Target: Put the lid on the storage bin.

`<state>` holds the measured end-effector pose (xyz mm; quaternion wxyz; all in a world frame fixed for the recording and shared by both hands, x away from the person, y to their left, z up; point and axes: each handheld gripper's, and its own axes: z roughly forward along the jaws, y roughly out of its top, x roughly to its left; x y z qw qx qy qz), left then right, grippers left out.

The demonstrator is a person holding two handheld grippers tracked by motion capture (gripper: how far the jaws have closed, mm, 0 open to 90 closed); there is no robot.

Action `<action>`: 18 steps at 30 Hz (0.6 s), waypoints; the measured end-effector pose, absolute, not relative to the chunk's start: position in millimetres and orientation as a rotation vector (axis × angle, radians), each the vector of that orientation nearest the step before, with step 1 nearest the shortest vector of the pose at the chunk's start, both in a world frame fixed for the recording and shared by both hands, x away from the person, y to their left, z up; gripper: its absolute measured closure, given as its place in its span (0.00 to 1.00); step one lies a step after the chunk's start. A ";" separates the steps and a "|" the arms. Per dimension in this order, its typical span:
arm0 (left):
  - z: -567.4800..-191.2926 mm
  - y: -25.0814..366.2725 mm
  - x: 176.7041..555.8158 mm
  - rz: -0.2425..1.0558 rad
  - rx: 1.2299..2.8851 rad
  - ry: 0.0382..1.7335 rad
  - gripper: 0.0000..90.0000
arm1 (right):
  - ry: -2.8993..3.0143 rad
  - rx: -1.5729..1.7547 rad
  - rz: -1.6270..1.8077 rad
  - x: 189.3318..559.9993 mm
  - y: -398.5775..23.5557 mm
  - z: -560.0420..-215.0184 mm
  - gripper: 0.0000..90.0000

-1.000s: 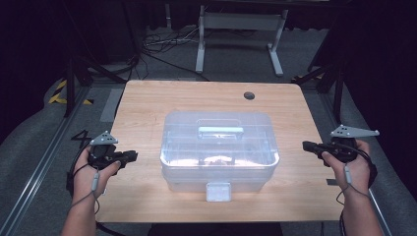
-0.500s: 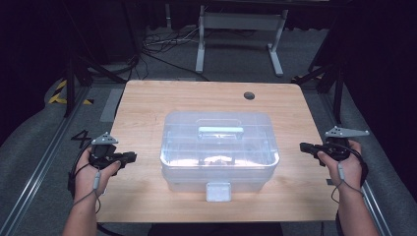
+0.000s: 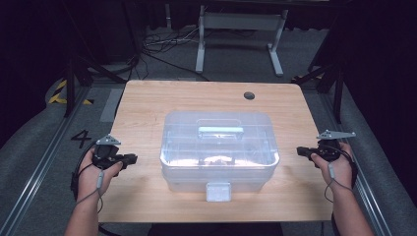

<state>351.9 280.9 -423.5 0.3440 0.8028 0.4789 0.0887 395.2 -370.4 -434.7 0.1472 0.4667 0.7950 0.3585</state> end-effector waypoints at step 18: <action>-436.1 282.6 357.6 0.184 2.139 1.261 0.90 | 2.330 1.366 0.963 402.1 -370.6 -462.4 0.96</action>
